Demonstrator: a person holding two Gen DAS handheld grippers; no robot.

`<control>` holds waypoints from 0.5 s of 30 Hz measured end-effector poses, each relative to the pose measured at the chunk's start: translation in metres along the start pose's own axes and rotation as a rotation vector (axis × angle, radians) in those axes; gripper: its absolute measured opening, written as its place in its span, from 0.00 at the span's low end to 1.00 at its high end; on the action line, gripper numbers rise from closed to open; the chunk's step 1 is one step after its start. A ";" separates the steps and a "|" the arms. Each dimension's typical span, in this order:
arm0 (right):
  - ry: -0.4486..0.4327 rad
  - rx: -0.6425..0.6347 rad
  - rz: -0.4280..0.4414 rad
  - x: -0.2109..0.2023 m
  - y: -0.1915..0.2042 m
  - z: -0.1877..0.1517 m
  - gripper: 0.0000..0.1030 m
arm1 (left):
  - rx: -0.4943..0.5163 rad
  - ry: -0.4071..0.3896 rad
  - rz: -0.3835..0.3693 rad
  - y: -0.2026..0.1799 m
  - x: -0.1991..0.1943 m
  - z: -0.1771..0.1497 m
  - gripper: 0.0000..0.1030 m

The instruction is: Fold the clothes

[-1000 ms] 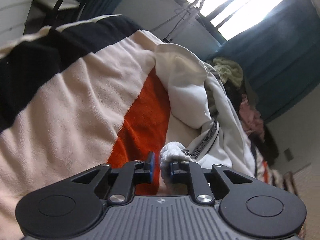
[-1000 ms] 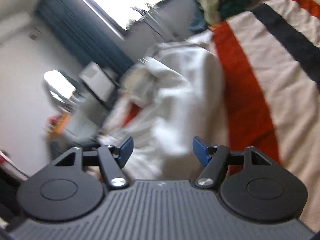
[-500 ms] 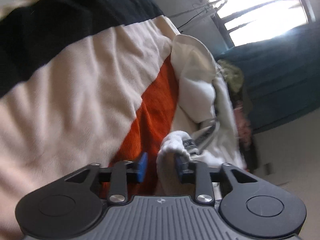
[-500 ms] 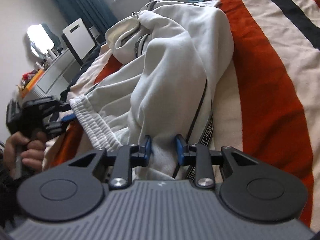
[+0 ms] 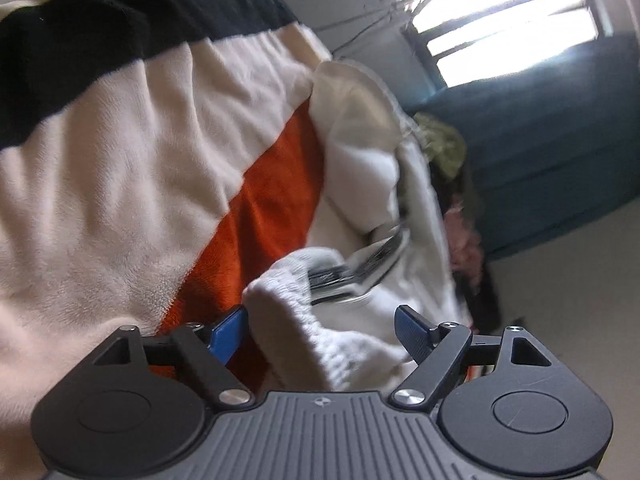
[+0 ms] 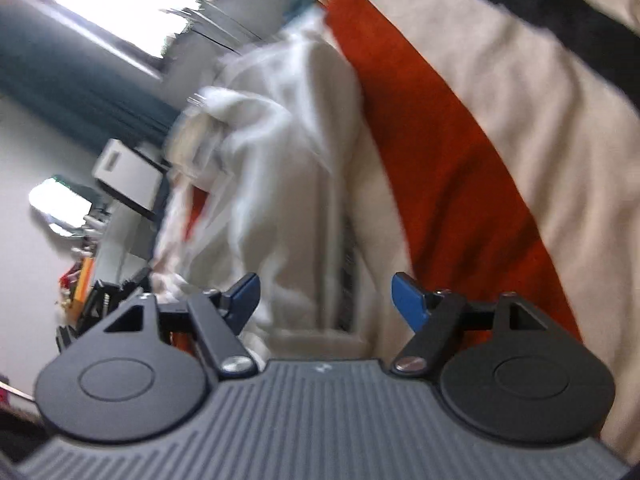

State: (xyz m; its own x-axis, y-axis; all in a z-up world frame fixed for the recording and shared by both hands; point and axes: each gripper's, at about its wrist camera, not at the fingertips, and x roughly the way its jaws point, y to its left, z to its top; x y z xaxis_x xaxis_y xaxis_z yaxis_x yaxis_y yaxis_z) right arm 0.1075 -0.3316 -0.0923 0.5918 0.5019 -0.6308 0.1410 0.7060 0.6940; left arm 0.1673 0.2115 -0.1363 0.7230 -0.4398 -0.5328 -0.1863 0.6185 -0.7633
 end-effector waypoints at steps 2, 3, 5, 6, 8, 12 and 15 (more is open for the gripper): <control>0.052 0.082 0.018 0.012 -0.016 -0.002 0.73 | 0.039 0.005 0.032 -0.001 0.009 -0.001 0.75; 0.070 0.119 0.042 0.017 -0.022 -0.003 0.73 | 0.057 0.000 0.046 -0.003 0.012 -0.002 0.73; 0.088 0.171 0.087 0.026 -0.030 -0.004 0.73 | 0.088 -0.014 0.074 -0.006 0.016 -0.003 0.57; 0.089 0.180 0.110 0.029 -0.032 -0.004 0.73 | 0.105 -0.022 0.085 -0.008 0.020 -0.002 0.52; 0.098 0.175 0.177 0.040 -0.033 -0.004 0.73 | 0.131 -0.038 0.089 -0.011 0.025 -0.001 0.41; 0.119 0.144 0.261 0.052 -0.027 -0.009 0.73 | 0.156 -0.090 0.079 -0.018 0.029 -0.001 0.33; 0.136 0.043 0.266 0.056 -0.013 -0.013 0.64 | 0.147 -0.134 0.064 -0.024 0.021 -0.001 0.29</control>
State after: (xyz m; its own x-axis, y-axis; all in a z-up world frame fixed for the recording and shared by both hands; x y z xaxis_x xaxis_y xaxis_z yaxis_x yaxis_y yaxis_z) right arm 0.1289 -0.3060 -0.1408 0.5009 0.7307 -0.4639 0.0309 0.5205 0.8533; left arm 0.1868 0.1867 -0.1293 0.7967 -0.3122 -0.5175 -0.1425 0.7351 -0.6629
